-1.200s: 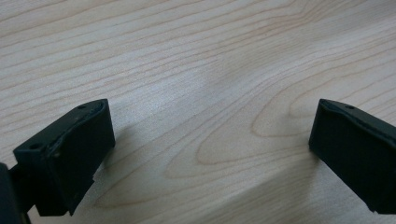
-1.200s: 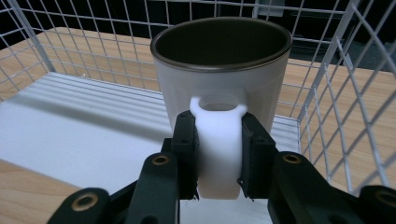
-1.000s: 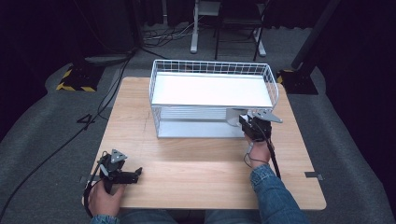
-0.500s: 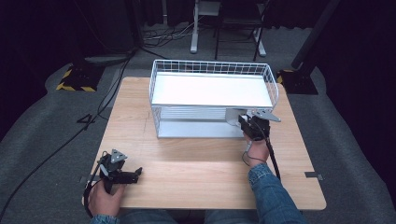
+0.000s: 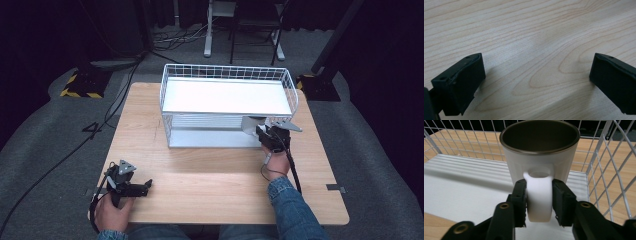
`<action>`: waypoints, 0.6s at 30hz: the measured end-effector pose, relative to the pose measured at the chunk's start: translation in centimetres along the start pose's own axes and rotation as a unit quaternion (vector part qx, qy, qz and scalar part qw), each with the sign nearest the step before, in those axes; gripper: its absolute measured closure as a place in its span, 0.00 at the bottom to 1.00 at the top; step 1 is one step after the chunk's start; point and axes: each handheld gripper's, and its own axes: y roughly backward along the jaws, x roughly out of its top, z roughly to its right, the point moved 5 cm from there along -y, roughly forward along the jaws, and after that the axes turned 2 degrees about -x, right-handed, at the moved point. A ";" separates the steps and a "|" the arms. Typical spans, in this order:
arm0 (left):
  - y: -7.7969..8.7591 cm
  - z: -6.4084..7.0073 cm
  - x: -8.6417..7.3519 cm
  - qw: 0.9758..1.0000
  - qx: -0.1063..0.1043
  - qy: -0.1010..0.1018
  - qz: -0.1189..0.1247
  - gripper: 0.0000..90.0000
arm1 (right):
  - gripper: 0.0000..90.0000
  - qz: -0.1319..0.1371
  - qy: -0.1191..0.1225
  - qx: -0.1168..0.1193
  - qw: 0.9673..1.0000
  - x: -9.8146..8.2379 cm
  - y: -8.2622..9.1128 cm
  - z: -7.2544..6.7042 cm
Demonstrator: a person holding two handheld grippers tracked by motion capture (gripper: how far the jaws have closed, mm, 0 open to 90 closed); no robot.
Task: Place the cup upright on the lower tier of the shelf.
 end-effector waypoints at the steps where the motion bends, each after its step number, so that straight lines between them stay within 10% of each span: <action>1: 0.0 0.0 0.0 1.000 0.000 0.000 0.000 0.01 | 0.66 -0.001 -0.001 0.002 1.000 0.0 0.0 0.1; 18: 0.0 0.0 0.0 1.000 0.000 0.000 0.000 0.01 | 0.51 0.003 -0.005 0.029 1.000 0.6 3.9 0.3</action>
